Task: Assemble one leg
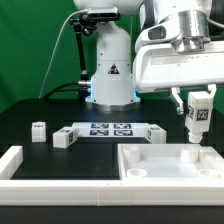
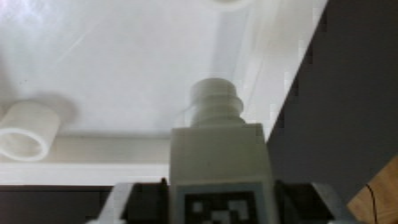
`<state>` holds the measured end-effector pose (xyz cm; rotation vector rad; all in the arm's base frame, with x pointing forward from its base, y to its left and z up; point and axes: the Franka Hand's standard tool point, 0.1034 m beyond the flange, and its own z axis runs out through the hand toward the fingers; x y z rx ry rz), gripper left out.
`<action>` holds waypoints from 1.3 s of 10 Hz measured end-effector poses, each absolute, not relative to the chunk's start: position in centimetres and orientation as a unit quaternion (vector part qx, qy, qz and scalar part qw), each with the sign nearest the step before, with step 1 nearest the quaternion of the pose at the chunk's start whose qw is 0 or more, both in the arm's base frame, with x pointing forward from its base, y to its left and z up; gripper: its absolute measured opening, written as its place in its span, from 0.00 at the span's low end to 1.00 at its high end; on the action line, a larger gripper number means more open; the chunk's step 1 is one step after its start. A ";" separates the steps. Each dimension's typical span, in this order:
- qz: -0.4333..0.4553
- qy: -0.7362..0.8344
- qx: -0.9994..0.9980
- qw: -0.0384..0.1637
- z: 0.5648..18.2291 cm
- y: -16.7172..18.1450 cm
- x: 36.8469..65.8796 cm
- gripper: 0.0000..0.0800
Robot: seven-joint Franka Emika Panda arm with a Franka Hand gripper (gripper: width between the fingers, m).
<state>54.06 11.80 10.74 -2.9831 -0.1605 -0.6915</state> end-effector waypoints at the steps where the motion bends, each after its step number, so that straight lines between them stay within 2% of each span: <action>1: -0.225 -0.055 -0.972 0.037 10.8 11.9 53.9 0.36; 4: -0.224 -0.053 -0.972 0.037 10.7 11.8 54.0 0.36; 5: -0.228 -0.064 -0.971 0.033 10.5 11.3 55.1 0.36; 8: -0.237 -0.063 -0.969 0.036 10.3 11.8 59.0 0.36; 10: -0.242 -0.064 -0.968 0.036 9.6 11.9 60.6 0.36; 12: -0.242 -0.060 -0.968 0.036 8.1 12.0 61.0 0.36; 13: -0.245 -0.060 -0.967 0.036 8.0 12.2 61.1 0.36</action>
Offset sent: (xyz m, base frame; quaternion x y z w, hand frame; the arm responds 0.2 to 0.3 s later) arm 0.0000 0.0000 0.0000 0.0000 0.0000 0.0000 1.0000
